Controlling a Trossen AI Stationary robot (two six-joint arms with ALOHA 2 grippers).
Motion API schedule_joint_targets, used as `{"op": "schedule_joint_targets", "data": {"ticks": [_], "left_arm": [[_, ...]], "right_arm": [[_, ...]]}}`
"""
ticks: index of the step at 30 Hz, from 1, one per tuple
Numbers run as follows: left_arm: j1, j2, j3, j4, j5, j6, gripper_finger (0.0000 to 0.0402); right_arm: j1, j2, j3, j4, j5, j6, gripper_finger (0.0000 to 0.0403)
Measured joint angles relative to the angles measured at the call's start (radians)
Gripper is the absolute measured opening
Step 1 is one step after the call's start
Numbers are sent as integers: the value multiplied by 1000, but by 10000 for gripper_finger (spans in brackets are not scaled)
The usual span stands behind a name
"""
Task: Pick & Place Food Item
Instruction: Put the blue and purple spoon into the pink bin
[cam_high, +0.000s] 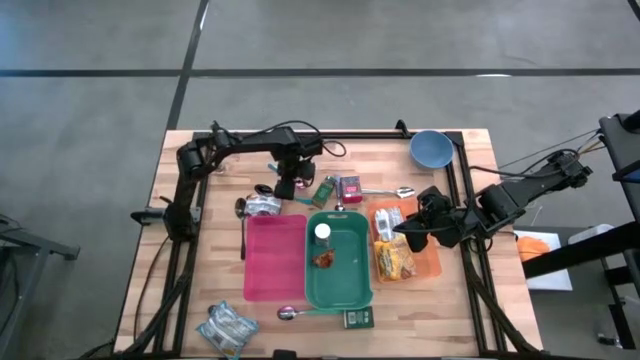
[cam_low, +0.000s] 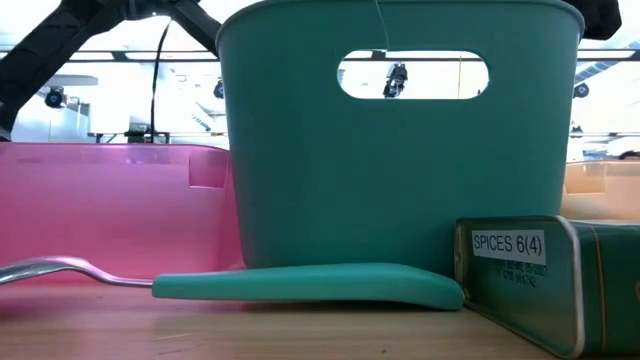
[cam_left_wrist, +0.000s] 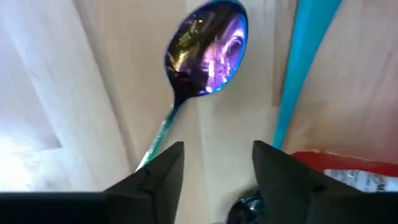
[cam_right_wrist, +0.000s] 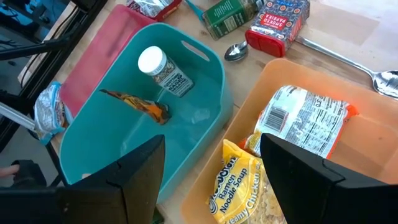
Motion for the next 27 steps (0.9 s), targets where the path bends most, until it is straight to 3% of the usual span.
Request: {"op": "schedule_joint_targets", "data": {"ticks": [6,19,23,27], "left_arm": [[2,0,-2,71,-20,21,233],[23,0,-69,131,25,54,233],[23,-3,-92,156,18,50,212],[19,-6,-111,173,-3,41,160]], "right_arm": [[2,0,0,1,0,5,258],[2,0,0,5,1,14,258],[2,0,0,5,1,15,258],[2,0,0,5,1,15,258]]}}
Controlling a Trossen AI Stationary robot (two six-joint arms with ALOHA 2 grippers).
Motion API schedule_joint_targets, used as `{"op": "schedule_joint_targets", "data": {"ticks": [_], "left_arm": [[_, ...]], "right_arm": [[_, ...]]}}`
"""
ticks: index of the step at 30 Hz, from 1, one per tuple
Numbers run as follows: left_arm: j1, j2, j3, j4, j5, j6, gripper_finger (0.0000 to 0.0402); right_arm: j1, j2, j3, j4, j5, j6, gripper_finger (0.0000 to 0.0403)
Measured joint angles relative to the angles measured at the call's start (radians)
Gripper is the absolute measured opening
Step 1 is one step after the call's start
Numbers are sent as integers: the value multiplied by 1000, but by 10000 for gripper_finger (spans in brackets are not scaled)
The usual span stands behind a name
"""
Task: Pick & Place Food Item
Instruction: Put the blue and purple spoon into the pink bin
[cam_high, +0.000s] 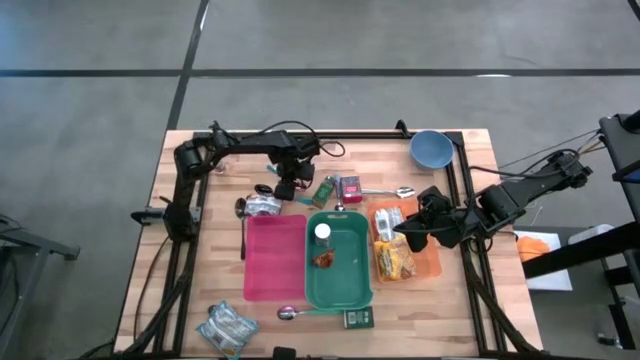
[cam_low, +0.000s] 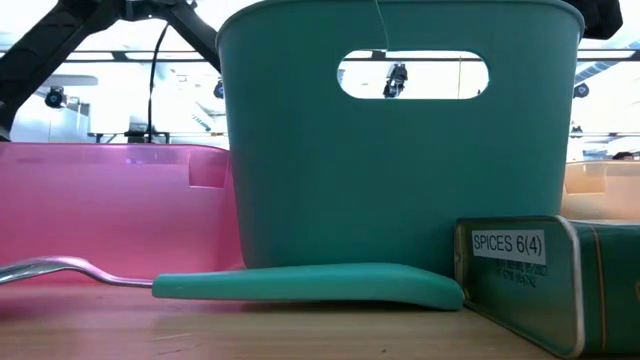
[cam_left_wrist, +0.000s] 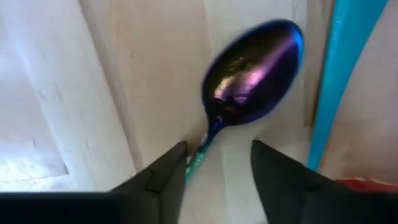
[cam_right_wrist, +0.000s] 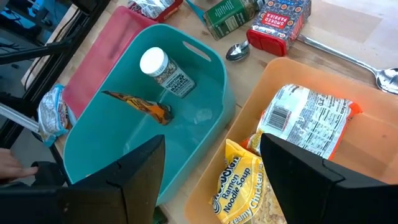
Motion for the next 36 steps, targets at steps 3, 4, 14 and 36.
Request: {"op": "schedule_joint_targets", "data": {"ticks": [3,4,14,36], "left_arm": [[0,-1,-6,8,-1,-17,112],[0,0,-6,9,-3,-20,98],[-2,1,-5,22,-89,-62,4],[1,-143,-8,17,-130,-240,0]], "right_arm": [[0,0,0,0,0,0,258],[0,0,0,0,0,0,258],[0,0,0,1,1,-4,258],[0,0,0,7,2,-29,258]]}}
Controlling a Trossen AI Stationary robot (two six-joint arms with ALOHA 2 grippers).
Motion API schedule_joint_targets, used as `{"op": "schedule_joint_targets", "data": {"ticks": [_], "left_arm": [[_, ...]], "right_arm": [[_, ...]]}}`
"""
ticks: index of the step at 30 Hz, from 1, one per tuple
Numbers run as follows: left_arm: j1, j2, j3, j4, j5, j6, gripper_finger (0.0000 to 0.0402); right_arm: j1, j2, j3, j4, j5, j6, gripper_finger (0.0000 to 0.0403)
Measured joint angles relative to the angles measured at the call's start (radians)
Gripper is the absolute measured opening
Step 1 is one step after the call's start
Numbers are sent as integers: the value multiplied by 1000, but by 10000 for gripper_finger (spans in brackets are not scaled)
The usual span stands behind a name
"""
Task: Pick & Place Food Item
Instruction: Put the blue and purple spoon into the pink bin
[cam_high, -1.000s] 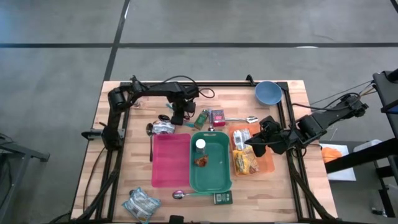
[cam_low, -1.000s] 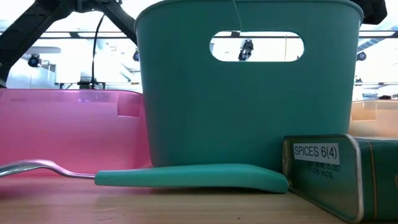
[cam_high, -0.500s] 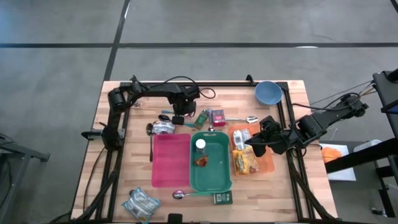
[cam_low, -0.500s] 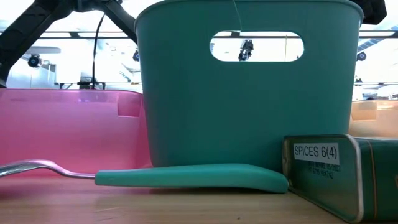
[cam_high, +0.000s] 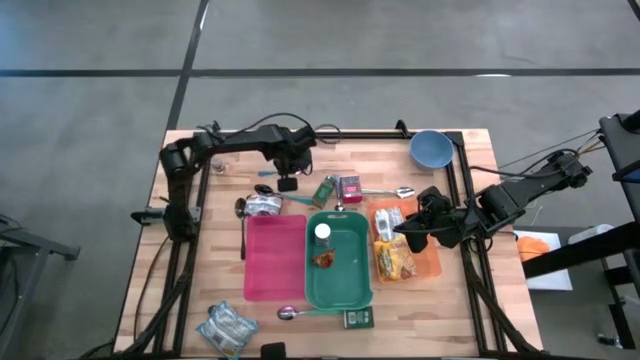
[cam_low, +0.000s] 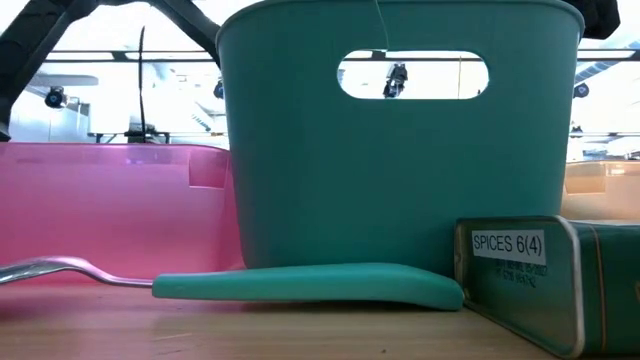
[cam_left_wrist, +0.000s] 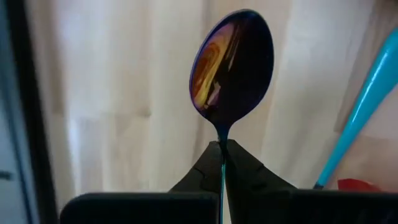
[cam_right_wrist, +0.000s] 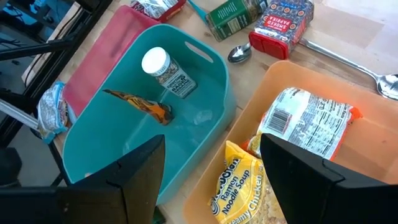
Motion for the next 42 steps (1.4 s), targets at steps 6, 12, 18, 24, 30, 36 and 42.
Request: {"op": "schedule_joint_targets", "data": {"ticks": [6,12,18,24,30,36,42], "left_arm": [[-2,-73,-1,-71,35,-164,0],[-10,-197,0,-157,78,-341,0],[-48,-359,0,-239,125,-638,0],[-155,-495,0,-333,167,-976,0],[-350,-539,0,-348,145,-1278,0],[-542,-539,-46,-313,67,-1599,0],[-670,-539,-160,-213,50,-1844,0]], "right_arm": [[0,0,0,13,0,-22,258],[0,0,0,18,2,-63,258],[0,0,0,22,5,-103,258],[0,0,0,43,6,-144,258],[0,0,0,46,8,-199,258],[0,0,0,47,8,-257,258],[0,0,-3,50,8,-310,258]]}}
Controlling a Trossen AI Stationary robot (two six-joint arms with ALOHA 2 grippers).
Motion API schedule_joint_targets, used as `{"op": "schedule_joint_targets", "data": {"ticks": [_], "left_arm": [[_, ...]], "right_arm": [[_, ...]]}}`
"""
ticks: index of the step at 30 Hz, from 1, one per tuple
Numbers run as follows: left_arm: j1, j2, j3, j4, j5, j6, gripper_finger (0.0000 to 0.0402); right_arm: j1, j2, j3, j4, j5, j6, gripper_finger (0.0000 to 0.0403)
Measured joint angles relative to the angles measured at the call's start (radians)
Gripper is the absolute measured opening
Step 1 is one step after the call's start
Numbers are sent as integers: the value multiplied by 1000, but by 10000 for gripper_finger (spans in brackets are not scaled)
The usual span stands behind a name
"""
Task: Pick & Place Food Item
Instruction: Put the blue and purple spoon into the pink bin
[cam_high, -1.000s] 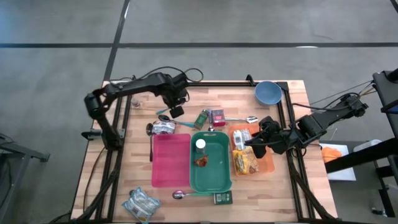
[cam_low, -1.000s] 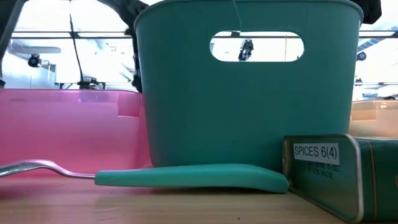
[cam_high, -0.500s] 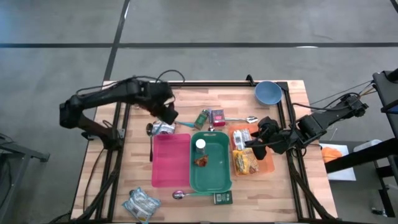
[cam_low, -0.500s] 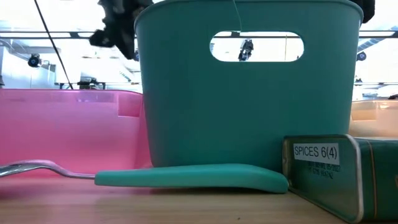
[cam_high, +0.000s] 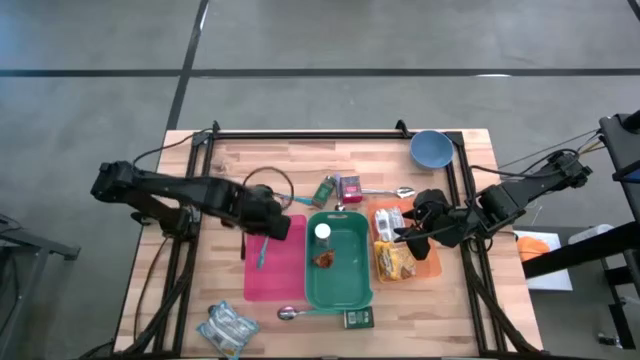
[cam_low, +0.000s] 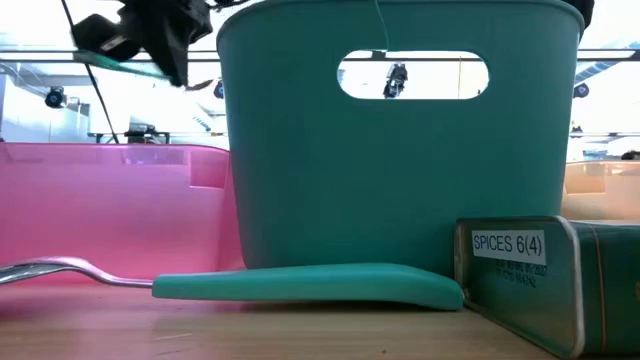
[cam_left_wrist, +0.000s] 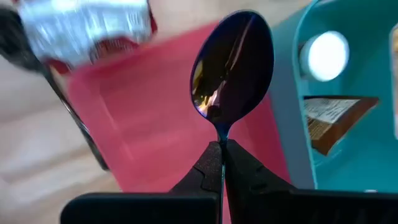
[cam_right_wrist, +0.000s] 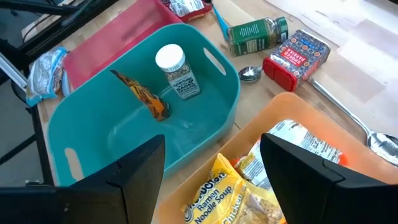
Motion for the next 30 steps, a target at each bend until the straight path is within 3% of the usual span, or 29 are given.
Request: {"op": "schedule_joint_targets", "data": {"ticks": [5,11,30], "left_arm": [[-41,1,-117,68,0,-127,0],[-43,41,-204,98,45,-163,0],[-54,243,-189,183,109,-99,0]], "right_arm": [[0,0,-19,15,0,-17,258],[0,0,-69,63,-1,-17,258],[-1,0,-111,99,-3,-21,258]]}}
